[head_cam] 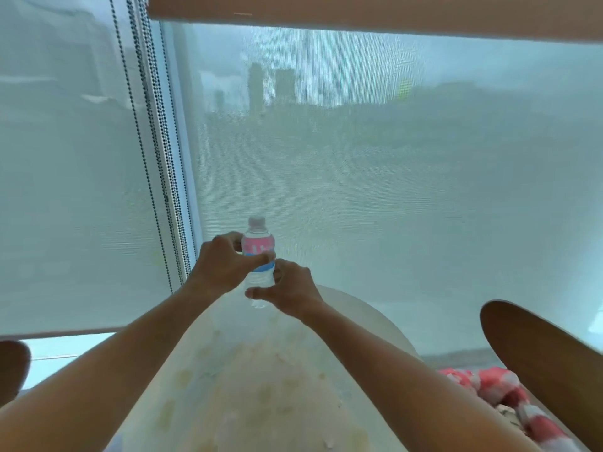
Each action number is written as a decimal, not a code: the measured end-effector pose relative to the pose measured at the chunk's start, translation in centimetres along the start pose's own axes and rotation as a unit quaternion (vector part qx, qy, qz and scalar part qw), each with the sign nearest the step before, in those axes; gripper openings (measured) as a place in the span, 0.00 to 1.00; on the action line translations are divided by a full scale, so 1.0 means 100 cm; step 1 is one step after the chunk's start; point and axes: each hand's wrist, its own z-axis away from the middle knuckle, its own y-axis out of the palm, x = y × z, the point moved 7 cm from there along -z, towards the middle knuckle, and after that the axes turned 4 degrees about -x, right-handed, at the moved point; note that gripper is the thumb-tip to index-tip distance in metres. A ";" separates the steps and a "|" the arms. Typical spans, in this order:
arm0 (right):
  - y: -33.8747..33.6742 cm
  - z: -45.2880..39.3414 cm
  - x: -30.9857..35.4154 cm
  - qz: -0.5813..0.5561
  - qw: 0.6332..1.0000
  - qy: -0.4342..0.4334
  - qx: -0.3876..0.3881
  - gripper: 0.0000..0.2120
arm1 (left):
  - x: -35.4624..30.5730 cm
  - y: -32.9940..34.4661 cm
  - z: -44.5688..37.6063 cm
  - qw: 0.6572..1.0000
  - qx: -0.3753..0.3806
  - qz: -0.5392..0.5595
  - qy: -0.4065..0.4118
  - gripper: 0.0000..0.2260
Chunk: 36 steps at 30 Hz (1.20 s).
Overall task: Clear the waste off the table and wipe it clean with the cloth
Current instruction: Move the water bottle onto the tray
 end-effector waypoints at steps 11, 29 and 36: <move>-0.037 0.027 0.048 0.028 0.998 -0.038 -0.034 0.26 | -0.044 -0.046 0.012 0.999 -0.018 0.007 0.036 0.27; -0.024 0.047 0.085 0.044 0.997 -0.060 -0.035 0.28 | -0.042 -0.091 0.024 0.999 -0.015 0.012 0.038 0.27; 0.006 0.047 0.102 -0.045 0.997 -0.062 0.003 0.23 | -0.025 -0.112 0.029 0.999 -0.038 -0.022 0.011 0.26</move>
